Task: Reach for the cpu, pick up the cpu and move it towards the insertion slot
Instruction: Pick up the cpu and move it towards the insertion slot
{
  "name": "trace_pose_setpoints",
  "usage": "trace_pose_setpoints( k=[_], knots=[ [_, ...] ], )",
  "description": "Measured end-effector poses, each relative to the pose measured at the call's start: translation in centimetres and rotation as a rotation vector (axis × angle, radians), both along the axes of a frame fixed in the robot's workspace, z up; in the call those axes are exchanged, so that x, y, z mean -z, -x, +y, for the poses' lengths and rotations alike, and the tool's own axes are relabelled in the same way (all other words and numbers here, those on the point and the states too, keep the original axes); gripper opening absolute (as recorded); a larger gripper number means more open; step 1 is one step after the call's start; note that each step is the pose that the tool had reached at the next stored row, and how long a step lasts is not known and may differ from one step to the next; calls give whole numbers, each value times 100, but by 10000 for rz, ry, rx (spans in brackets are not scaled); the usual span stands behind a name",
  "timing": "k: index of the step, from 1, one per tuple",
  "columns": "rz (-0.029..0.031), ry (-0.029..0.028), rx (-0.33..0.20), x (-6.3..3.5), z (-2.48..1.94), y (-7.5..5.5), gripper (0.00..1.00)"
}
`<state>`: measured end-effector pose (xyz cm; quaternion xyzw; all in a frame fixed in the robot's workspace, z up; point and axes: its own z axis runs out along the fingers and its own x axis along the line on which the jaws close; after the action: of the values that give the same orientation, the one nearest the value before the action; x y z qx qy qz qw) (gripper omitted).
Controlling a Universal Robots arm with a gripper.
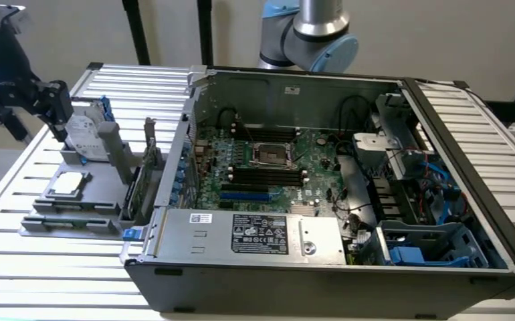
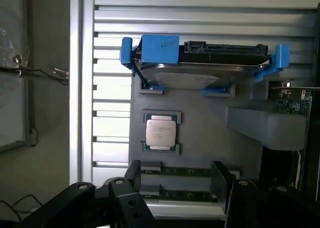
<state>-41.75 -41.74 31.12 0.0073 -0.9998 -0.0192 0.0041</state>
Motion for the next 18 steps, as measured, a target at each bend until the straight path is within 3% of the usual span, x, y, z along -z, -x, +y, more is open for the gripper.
trace_pose_setpoints(
  k=[18],
  knots=[
    [1,1,352,327,6,62,67]
  ],
)
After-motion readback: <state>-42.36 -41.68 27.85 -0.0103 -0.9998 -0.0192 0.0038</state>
